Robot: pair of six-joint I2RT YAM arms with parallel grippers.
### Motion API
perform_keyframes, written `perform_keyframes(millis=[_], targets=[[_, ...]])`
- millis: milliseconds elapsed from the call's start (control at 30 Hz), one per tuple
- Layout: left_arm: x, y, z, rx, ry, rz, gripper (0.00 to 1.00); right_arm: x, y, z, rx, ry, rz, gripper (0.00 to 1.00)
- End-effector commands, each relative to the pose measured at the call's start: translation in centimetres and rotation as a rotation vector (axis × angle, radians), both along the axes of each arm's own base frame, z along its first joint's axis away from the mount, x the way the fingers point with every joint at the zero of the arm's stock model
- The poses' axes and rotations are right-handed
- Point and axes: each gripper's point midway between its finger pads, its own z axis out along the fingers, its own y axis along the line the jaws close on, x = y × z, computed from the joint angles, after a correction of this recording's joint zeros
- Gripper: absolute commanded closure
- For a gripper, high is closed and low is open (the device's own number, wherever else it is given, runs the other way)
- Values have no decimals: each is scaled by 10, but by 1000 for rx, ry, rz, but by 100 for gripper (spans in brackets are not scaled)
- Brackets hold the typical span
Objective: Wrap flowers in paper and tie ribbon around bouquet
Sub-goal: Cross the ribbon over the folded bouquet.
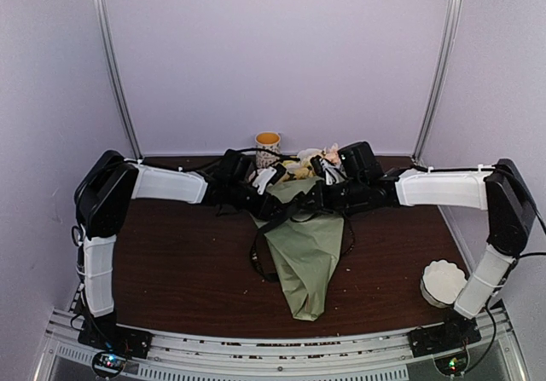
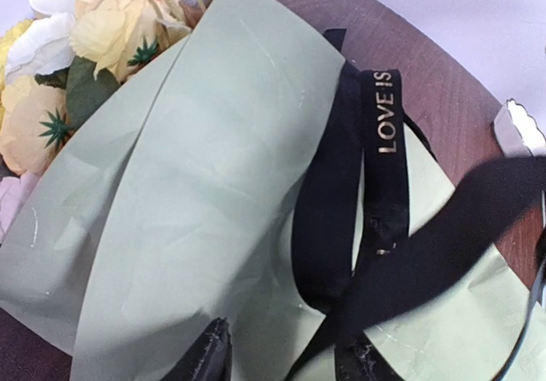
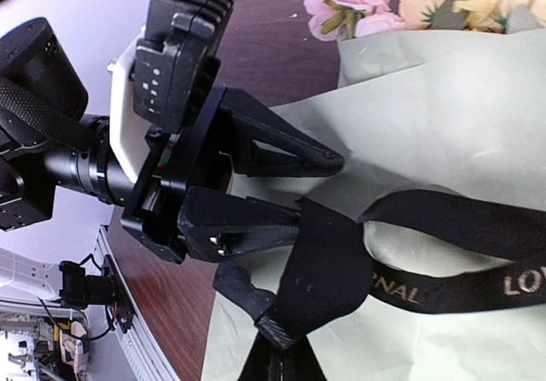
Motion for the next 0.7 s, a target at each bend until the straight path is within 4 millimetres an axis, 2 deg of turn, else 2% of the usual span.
perform_keyframes(millis=[0, 167, 333, 433, 667], targets=[[11, 4, -8, 29, -7, 33, 55, 11, -40, 2, -68, -34, -112, 100], [13, 7, -18, 70, 0, 41, 58, 29, -80, 5, -108, -40, -231, 100], [12, 8, -21, 103, -10, 32, 60, 46, -115, -17, -269, -33, -338, 100], [7, 2, -18, 123, -35, 4, 59, 50, -118, -31, -313, -17, -344, 100], [3, -18, 5, 57, -61, -41, 41, 58, -112, -54, -333, 22, -334, 100]])
